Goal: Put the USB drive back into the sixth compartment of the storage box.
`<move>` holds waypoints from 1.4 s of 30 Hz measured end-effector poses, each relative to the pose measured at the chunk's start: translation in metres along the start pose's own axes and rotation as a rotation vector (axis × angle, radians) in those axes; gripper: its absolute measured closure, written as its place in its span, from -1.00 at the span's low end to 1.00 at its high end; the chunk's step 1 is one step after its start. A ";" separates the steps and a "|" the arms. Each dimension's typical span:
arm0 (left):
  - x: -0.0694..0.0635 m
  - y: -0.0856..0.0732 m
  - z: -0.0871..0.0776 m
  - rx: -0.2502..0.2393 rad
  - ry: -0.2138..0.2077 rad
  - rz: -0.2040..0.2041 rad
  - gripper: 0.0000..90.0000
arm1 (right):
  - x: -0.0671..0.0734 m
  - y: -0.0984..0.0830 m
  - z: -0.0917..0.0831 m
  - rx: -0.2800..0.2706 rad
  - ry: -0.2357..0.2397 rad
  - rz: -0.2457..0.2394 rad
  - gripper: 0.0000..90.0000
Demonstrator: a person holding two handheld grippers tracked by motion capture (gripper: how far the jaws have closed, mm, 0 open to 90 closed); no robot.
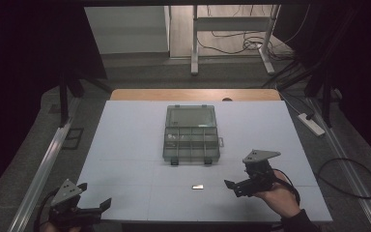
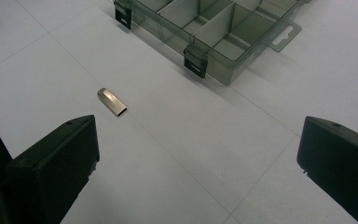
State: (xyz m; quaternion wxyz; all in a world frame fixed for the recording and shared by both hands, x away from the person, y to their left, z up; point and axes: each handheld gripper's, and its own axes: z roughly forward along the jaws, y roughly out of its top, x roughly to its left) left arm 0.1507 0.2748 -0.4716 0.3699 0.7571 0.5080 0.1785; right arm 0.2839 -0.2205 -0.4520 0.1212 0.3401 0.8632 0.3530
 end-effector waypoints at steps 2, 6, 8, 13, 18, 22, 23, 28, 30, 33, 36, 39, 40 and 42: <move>0.000 0.000 0.000 -0.001 0.000 -0.001 -0.95 | 0.000 0.001 0.003 0.004 0.010 -0.001 -1.00; 0.000 0.000 0.000 0.000 0.000 0.000 -0.95 | -0.001 0.003 0.007 0.018 0.030 -0.018 -1.00; 0.000 0.000 0.000 0.002 0.001 0.001 -0.95 | -0.001 0.005 0.010 0.031 0.042 -0.015 -1.00; 0.000 0.000 0.000 0.003 0.001 0.001 -0.95 | 0.002 0.008 0.015 0.039 0.057 -0.017 -1.00; 0.000 0.000 0.000 0.004 0.001 0.002 -0.95 | 0.007 0.013 0.023 0.054 0.051 -0.026 -1.00; 0.000 0.000 0.000 0.005 0.001 0.002 -0.95 | 0.011 0.017 0.029 0.062 0.053 -0.035 -1.00; 0.000 0.000 0.000 0.005 0.001 0.002 -0.95 | 0.012 0.017 0.030 0.067 0.054 -0.036 -1.00; 0.000 0.000 0.000 0.004 0.001 0.003 -0.95 | 0.016 0.021 0.035 0.094 0.053 -0.054 -1.00; 0.000 0.000 0.001 0.004 0.001 0.003 -0.95 | 0.019 0.024 0.040 0.111 0.052 -0.068 -1.00; 0.000 0.000 0.001 0.005 0.001 0.005 -0.95 | 0.022 0.026 0.044 0.125 0.052 -0.069 -1.00; 0.000 0.000 0.001 0.004 0.001 0.005 -0.95 | 0.025 0.027 0.048 0.143 0.060 -0.086 -1.00; 0.000 0.000 0.001 0.004 0.000 0.006 -0.95 | 0.029 0.029 0.051 0.154 0.063 -0.109 -1.00; 0.000 0.000 0.001 0.004 0.000 0.006 -0.95 | 0.030 0.029 0.053 0.159 0.065 -0.113 -1.00; 0.000 0.000 0.001 0.004 -0.001 0.007 -0.95 | 0.032 0.030 0.054 0.165 0.063 -0.116 -1.00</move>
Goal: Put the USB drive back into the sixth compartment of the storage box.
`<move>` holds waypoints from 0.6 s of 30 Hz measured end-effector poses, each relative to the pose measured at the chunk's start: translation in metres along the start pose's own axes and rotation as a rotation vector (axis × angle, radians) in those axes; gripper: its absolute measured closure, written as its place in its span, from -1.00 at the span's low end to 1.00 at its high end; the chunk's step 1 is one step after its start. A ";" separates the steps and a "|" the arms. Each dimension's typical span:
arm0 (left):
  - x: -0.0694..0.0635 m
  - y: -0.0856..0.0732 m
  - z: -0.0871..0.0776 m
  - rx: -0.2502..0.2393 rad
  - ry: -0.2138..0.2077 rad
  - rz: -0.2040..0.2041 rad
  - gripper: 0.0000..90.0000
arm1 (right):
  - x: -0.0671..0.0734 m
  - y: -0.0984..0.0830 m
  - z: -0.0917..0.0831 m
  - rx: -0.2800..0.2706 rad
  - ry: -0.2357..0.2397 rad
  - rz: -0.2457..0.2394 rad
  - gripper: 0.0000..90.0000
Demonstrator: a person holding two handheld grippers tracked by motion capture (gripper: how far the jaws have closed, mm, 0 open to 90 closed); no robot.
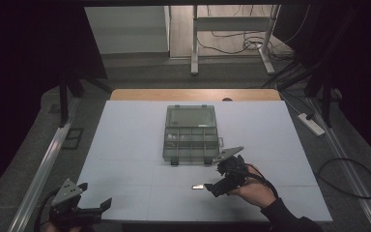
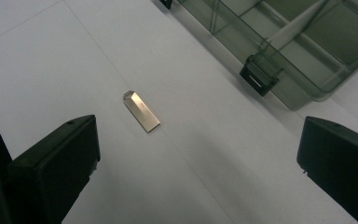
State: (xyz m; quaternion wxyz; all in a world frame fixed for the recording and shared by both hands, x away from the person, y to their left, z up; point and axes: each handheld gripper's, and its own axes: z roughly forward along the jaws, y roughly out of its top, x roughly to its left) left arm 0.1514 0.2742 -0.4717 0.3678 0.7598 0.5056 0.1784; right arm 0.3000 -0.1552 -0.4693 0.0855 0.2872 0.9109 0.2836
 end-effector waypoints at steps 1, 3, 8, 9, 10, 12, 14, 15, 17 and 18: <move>0.000 0.000 0.000 0.000 0.000 0.000 -0.95 | 0.001 0.001 0.001 0.006 -0.001 -0.003 -1.00; 0.000 0.000 0.000 0.000 -0.001 0.001 -0.95 | 0.003 0.004 0.005 0.028 0.007 -0.011 -1.00; 0.000 0.000 0.000 0.001 0.001 0.004 -0.95 | 0.007 0.007 0.011 0.039 0.014 -0.025 -1.00; 0.000 0.000 0.000 0.001 0.001 0.004 -0.95 | 0.007 0.008 0.012 0.042 0.016 -0.025 -1.00; 0.000 0.000 0.000 0.002 0.001 0.005 -0.95 | 0.008 0.008 0.013 0.047 0.019 -0.027 -1.00; 0.000 0.000 0.000 0.001 0.001 0.004 -0.95 | 0.010 0.009 0.016 0.058 0.025 -0.030 -1.00; 0.000 0.000 0.000 0.001 0.000 0.004 -0.95 | 0.011 0.010 0.018 0.066 0.025 -0.034 -1.00; 0.000 0.000 0.000 0.001 0.000 0.004 -0.95 | 0.012 0.010 0.019 0.069 0.024 -0.037 -1.00; 0.000 0.000 0.000 0.002 0.001 0.006 -0.95 | 0.016 0.012 0.024 0.082 0.029 -0.052 -1.00; -0.001 0.000 0.000 0.002 0.002 0.006 -0.95 | 0.017 0.012 0.025 0.086 0.028 -0.056 -1.00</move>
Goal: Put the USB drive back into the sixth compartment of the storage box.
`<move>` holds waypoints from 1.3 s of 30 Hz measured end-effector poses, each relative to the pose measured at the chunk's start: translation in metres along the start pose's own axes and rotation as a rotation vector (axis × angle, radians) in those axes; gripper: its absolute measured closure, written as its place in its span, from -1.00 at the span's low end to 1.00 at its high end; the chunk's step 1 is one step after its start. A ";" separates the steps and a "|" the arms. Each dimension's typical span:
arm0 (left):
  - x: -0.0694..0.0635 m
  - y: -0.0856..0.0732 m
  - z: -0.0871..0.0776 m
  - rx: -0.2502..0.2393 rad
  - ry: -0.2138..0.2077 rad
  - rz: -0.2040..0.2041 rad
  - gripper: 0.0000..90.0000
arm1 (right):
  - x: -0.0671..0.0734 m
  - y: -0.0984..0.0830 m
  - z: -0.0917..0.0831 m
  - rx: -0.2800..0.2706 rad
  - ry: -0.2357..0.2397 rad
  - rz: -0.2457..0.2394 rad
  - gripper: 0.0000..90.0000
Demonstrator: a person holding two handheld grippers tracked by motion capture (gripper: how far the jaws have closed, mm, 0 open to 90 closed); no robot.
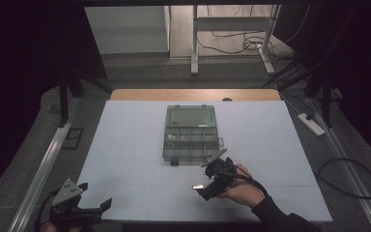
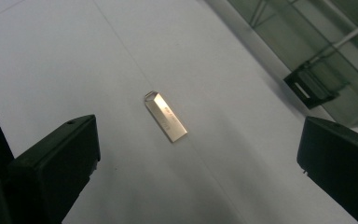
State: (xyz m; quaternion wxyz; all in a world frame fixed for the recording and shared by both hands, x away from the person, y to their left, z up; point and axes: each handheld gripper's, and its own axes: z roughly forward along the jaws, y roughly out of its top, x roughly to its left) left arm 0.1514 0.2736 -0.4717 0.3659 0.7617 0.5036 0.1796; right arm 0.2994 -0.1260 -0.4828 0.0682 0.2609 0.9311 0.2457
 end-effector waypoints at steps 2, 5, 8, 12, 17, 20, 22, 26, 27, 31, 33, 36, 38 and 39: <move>0.000 0.000 0.000 0.000 0.000 0.001 -0.95 | 0.002 0.001 0.003 0.012 0.003 -0.005 -1.00; 0.000 0.000 0.000 0.000 0.000 0.000 -0.95 | 0.004 0.002 0.007 0.033 0.008 0.000 -1.00; 0.000 0.000 0.000 0.000 0.000 0.002 -0.95 | 0.004 0.004 0.012 0.037 0.017 0.006 -1.00; 0.000 0.000 0.000 -0.001 0.000 0.002 -0.95 | 0.006 0.006 0.019 0.052 0.022 -0.007 -1.00; 0.000 0.000 0.000 0.000 -0.001 0.003 -0.95 | 0.010 0.007 0.029 0.085 0.014 -0.033 -1.00; 0.000 0.000 0.000 0.000 -0.001 0.003 -0.95 | 0.011 0.007 0.033 0.103 0.004 -0.040 -1.00; 0.000 0.000 0.000 0.000 -0.001 0.003 -0.95 | 0.011 0.007 0.036 0.109 -0.006 -0.046 -1.00; 0.000 0.000 0.000 -0.001 -0.001 0.004 -0.95 | 0.013 0.007 0.040 0.125 -0.028 -0.059 -0.96; 0.000 0.000 0.000 -0.001 -0.001 0.004 -0.95 | 0.013 0.007 0.040 0.129 -0.034 -0.065 -0.91; 0.000 0.000 0.000 -0.002 -0.001 0.004 -0.95 | 0.014 0.006 0.039 0.122 -0.005 -0.085 -0.66; 0.000 0.000 0.000 -0.003 0.000 0.005 -0.95 | 0.015 0.006 0.038 0.121 0.009 -0.091 -0.55; -0.001 0.000 0.000 -0.003 0.000 0.007 -0.95 | 0.017 0.006 0.035 0.108 0.034 -0.120 -0.27; -0.001 0.000 0.000 -0.003 0.000 0.007 -0.95 | 0.017 0.006 0.034 0.106 0.042 -0.126 -0.16; -0.001 0.000 0.000 -0.003 0.000 0.008 -0.95 | 0.016 0.006 0.033 0.104 0.042 -0.131 -0.01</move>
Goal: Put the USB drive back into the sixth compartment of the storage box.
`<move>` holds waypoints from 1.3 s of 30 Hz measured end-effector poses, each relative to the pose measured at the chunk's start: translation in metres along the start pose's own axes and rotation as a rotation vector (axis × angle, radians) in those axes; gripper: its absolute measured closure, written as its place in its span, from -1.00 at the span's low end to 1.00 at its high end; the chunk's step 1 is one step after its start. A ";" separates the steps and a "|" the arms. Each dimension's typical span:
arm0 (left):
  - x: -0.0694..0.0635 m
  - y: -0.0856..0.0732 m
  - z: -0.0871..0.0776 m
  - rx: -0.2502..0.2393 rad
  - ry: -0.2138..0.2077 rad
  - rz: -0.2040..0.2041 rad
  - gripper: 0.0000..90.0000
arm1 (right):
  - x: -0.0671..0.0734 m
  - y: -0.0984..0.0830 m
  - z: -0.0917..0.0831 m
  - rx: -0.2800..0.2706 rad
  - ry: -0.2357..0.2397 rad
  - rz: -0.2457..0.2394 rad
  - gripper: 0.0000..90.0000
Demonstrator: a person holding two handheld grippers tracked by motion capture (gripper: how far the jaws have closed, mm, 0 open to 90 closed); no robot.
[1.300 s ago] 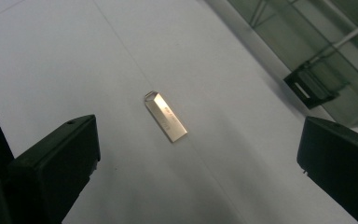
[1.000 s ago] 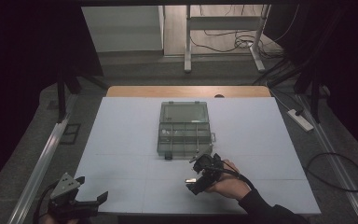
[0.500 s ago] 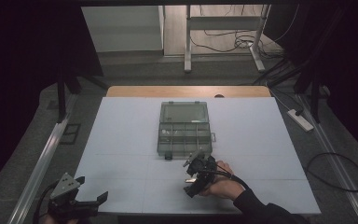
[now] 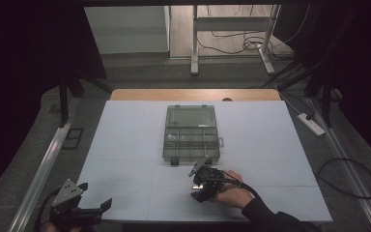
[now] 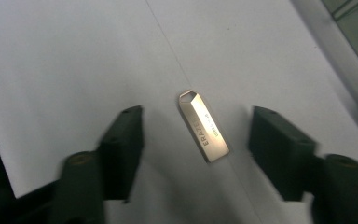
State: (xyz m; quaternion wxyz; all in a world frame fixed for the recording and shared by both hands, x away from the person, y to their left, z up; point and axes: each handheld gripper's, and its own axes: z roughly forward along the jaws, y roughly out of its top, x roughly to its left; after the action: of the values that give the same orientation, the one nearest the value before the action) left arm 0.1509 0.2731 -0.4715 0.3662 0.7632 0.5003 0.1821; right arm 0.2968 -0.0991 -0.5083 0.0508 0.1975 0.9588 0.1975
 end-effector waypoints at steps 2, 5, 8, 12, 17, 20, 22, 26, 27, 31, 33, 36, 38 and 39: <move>0.000 0.000 0.000 -0.002 0.000 0.000 -0.95 | -0.001 0.000 -0.002 -0.004 0.006 -0.014 0.30; 0.000 0.000 0.000 -0.002 0.000 0.001 -0.95 | -0.004 0.000 -0.003 0.002 0.026 -0.024 0.75; 0.000 0.000 0.000 -0.002 0.003 0.004 -0.95 | -0.006 0.001 -0.003 0.007 0.040 -0.022 0.75; 0.000 0.000 0.000 -0.003 0.002 0.002 -0.95 | -0.005 0.001 -0.004 0.007 0.034 -0.027 0.75; 0.000 0.000 0.000 -0.003 0.002 0.003 -0.95 | -0.007 0.001 -0.005 0.001 0.034 -0.012 0.75; 0.000 0.000 0.000 -0.003 0.002 0.003 -0.95 | -0.008 0.002 -0.007 -0.020 0.042 -0.003 0.75; 0.000 0.000 0.000 -0.002 0.002 0.003 -0.95 | -0.008 0.002 -0.009 -0.033 0.046 -0.002 0.75; 0.000 0.000 0.000 -0.003 0.002 0.001 -0.95 | -0.010 0.003 -0.014 -0.062 0.056 0.010 0.76; 0.000 0.000 0.000 -0.003 0.002 0.001 -0.95 | -0.011 0.003 -0.015 -0.067 0.057 0.013 0.76; 0.000 0.000 0.000 -0.002 0.002 0.001 -0.95 | -0.013 0.004 -0.019 -0.092 0.065 0.033 0.76; 0.000 0.000 0.000 -0.002 0.002 0.000 -0.95 | -0.014 0.004 -0.021 -0.103 0.070 0.039 0.76; 0.000 0.000 0.000 -0.001 0.001 0.000 -0.95 | -0.015 0.005 -0.023 -0.116 0.071 0.041 0.76; -0.001 0.000 0.000 -0.001 0.002 0.001 -0.95 | -0.016 0.005 -0.024 -0.115 0.071 0.045 0.76; -0.001 0.000 0.000 -0.001 0.002 0.001 -0.95 | -0.017 0.005 -0.025 -0.118 0.067 0.045 0.75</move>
State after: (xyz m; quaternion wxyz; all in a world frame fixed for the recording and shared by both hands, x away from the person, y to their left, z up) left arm 0.1508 0.2725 -0.4716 0.3661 0.7631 0.5002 0.1831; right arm 0.3094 -0.1102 -0.4832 0.0258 0.2092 0.9420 0.2611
